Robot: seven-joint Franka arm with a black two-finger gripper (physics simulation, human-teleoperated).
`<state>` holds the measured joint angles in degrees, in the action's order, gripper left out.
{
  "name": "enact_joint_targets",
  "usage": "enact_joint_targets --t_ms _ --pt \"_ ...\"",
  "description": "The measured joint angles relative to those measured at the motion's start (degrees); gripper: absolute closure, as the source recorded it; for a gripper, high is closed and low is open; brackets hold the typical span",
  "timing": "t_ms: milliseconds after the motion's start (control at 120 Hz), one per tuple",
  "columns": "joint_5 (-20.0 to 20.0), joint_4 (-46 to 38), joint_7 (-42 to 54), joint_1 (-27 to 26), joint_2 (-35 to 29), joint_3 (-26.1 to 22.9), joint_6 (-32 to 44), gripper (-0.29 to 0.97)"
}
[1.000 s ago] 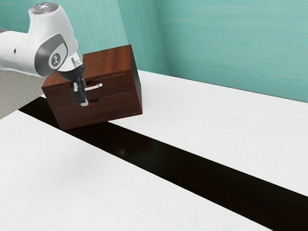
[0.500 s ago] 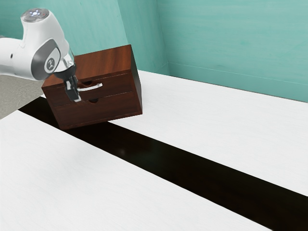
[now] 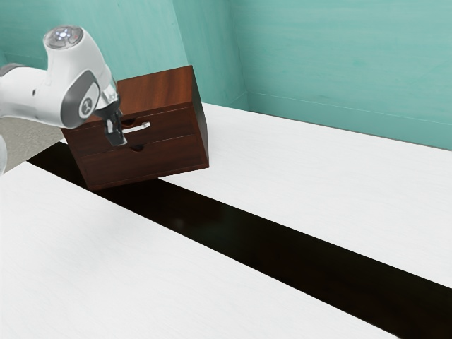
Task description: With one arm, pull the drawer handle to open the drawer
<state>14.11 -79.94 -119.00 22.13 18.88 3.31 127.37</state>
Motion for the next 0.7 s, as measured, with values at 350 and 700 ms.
enact_joint_targets --t_ms 350,700 --pt "-0.13 1.83 0.85 0.33 2.97 0.14 1.48 0.16" --pt "-2.24 2.26 1.55 0.36 3.50 0.20 3.04 0.20"
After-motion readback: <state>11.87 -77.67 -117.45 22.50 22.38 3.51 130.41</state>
